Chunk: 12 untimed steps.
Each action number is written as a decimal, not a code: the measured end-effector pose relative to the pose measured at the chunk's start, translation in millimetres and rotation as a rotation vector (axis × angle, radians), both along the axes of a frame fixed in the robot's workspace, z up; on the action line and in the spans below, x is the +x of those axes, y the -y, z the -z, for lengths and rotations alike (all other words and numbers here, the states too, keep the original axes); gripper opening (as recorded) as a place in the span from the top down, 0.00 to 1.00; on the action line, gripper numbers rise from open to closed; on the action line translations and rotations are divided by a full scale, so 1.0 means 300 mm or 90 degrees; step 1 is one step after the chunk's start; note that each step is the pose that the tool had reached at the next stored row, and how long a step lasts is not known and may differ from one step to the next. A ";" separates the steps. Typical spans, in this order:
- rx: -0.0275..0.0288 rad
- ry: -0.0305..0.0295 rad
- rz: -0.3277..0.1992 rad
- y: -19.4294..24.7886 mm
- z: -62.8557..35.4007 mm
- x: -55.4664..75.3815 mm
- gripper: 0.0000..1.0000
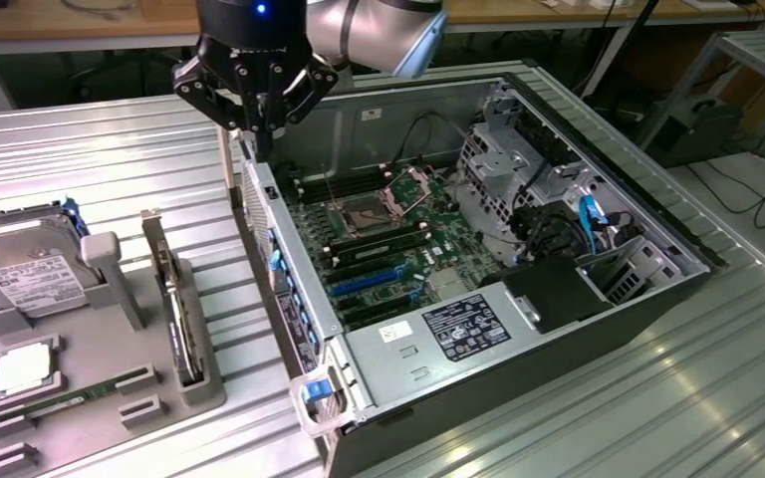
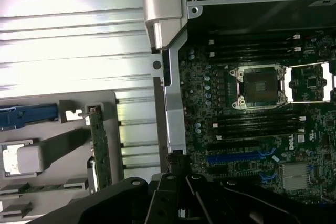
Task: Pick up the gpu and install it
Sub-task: 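Reach for the gpu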
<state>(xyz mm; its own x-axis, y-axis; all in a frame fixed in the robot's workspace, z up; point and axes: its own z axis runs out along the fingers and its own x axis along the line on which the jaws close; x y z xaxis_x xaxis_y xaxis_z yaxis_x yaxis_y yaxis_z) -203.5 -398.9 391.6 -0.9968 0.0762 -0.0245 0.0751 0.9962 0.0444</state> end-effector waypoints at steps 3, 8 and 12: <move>0.0001 0.0000 0.000 0.000 0.000 -0.007 0.89; 0.0000 -0.0001 0.000 0.000 0.000 -0.014 0.89; 0.0000 0.0000 0.000 0.000 0.001 -0.015 0.89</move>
